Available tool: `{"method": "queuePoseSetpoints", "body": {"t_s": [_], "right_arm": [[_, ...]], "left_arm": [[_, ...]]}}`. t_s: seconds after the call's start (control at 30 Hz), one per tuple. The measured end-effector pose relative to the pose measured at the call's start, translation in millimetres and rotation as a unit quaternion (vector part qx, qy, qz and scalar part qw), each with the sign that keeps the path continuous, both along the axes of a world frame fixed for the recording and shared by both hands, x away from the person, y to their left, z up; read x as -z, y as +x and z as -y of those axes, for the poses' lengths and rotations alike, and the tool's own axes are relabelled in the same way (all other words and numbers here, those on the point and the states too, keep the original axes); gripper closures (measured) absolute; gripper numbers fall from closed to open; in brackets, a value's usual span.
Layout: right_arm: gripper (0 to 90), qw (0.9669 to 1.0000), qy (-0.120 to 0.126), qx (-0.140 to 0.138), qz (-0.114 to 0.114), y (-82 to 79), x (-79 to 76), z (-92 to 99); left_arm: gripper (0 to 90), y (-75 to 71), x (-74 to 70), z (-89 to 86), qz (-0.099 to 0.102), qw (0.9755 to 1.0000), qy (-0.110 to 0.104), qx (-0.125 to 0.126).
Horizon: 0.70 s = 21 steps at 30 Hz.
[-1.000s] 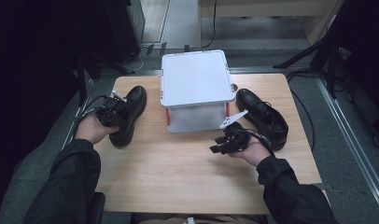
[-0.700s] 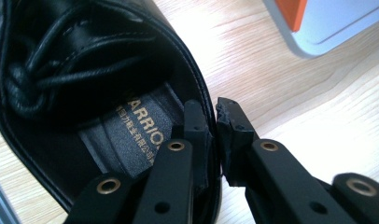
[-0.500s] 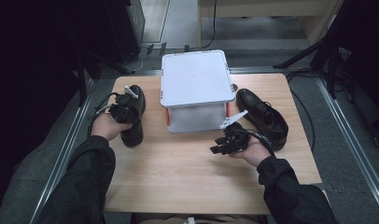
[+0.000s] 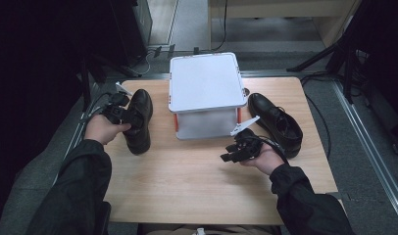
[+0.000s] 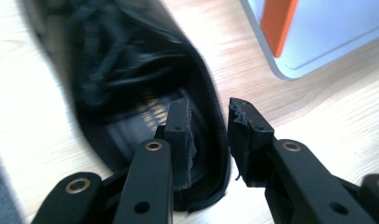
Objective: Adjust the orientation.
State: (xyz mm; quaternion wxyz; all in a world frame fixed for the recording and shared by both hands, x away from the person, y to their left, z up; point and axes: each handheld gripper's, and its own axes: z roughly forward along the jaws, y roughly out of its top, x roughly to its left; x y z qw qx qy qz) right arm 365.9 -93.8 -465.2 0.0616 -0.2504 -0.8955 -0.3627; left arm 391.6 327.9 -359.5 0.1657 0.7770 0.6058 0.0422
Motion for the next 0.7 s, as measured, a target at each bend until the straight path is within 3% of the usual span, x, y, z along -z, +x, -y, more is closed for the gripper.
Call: {"method": "queuePoseSetpoints", "body": {"t_s": [0.03,0.07,0.13,0.27,0.43,0.7], "right_arm": [[53.0,1.0000,0.000,0.000,0.000,0.0,0.0,0.0],[53.0,1.0000,-0.001,-0.001,0.001,-0.3,0.1,-0.2],[53.0,1.0000,-0.001,-0.001,0.000,-0.4,0.0,-0.4],[53.0,1.0000,-0.001,-0.001,0.001,-0.4,0.0,-0.5],[53.0,1.0000,-0.001,-0.001,-0.001,-0.1,0.3,-0.2],[53.0,1.0000,-0.002,-0.002,-0.003,-0.3,0.3,-0.5]], "left_arm": [[69.4,0.0,0.0,0.0,0.000,1.0000,0.000,0.000],[69.4,-1.0,-8.2,-10.6,0.000,0.9998,0.000,-0.021],[69.7,-0.8,-11.7,-20.5,-0.007,0.9990,-0.007,-0.043],[71.4,-0.1,-10.7,-34.1,-0.015,0.9973,-0.003,-0.071],[69.3,2.8,-2.3,-44.6,-0.029,0.9949,0.001,-0.097],[68.9,11.6,23.2,-48.5,-0.056,0.9919,0.000,-0.114]]}}
